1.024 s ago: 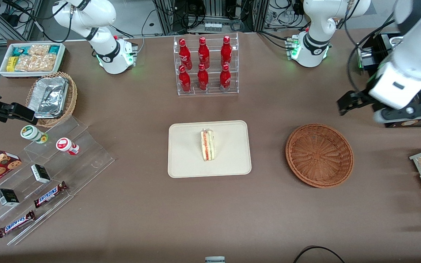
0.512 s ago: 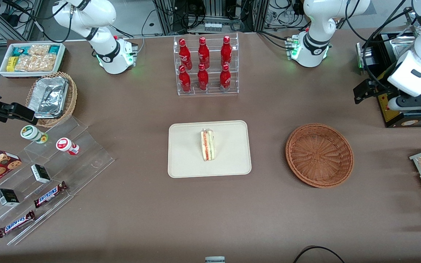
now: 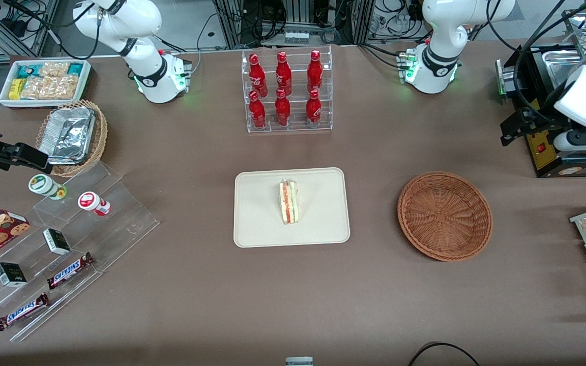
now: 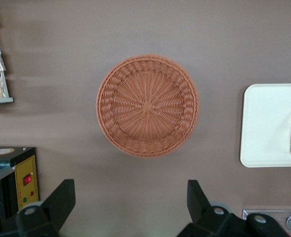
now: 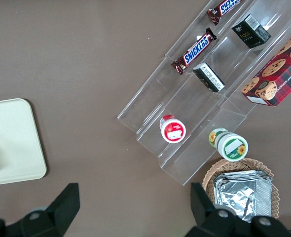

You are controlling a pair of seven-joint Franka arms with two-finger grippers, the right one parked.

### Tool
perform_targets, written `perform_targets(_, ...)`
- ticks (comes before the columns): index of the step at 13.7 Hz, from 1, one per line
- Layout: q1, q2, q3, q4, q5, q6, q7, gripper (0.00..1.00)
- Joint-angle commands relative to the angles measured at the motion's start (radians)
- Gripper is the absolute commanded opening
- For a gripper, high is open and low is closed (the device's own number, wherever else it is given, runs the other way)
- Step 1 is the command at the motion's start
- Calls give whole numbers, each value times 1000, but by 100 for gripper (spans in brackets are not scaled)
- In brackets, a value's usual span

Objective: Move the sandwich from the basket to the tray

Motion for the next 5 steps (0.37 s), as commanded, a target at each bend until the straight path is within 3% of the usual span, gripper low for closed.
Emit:
perform_targets(1, 10, 58, 11, 102, -20, -47, 23, 100)
perform_targets(5, 4, 59, 31, 105, -9, -47, 23, 100)
